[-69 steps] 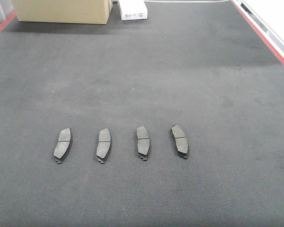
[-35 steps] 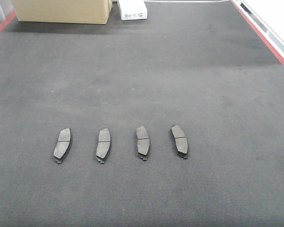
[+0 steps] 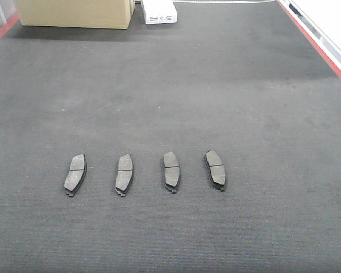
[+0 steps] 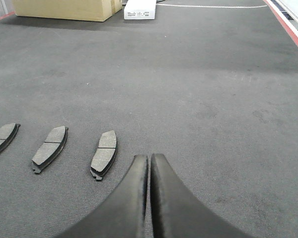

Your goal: Move and align brake pads A on conveyor

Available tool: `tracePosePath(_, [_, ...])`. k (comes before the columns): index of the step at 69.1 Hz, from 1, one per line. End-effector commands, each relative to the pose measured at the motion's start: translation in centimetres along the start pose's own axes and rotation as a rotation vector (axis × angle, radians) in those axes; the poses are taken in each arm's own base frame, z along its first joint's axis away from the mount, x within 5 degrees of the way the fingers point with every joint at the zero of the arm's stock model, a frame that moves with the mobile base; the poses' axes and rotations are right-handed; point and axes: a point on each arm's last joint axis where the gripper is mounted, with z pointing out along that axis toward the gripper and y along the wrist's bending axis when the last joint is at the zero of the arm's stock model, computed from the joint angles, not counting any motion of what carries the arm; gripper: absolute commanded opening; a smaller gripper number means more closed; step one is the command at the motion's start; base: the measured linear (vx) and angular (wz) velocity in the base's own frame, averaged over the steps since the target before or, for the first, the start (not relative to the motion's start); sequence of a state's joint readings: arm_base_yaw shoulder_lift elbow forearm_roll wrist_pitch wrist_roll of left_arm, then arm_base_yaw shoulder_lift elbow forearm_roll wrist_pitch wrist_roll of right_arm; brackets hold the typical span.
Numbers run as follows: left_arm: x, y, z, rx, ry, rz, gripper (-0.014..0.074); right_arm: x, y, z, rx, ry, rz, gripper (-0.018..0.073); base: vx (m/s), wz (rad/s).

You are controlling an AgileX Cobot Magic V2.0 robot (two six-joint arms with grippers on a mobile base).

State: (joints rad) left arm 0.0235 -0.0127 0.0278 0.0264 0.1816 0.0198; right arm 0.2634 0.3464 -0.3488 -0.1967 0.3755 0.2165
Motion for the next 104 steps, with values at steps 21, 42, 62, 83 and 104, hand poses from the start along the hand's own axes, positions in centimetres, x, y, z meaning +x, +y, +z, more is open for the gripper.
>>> tracePosePath(21, [0.0, 0.0, 0.0, 0.003, -0.068, -0.015, -0.0006, -1.4, 0.1, -0.2, -0.004, -0.088, -0.021, -0.0009, 0.0, 0.0])
tracePosePath(42, [0.0, 0.0, 0.0, 0.003, -0.068, -0.015, -0.0006, 0.1, -0.5, -0.6, 0.068, -0.282, -0.056, -0.0009, 0.0, 0.0])
tracePosePath(62, [0.0, 0.0, 0.0, 0.003, -0.068, -0.015, -0.0006, 7.1, -1.3, -0.3, 0.195, -0.336, 0.019, -0.0009, 0.0, 0.0])
tracePosePath(83, [0.0, 0.0, 0.0, 0.003, -0.068, -0.015, -0.0006, 7.8, -1.2, -0.7, 0.192, -0.331, 0.033, -0.0009, 0.0, 0.0])
tracePosePath(104, [0.0, 0.0, 0.0, 0.003, -0.068, -0.015, -0.0006, 7.8, -1.2, -0.7, 0.192, -0.331, 0.033, -0.0009, 0.0, 0.0])
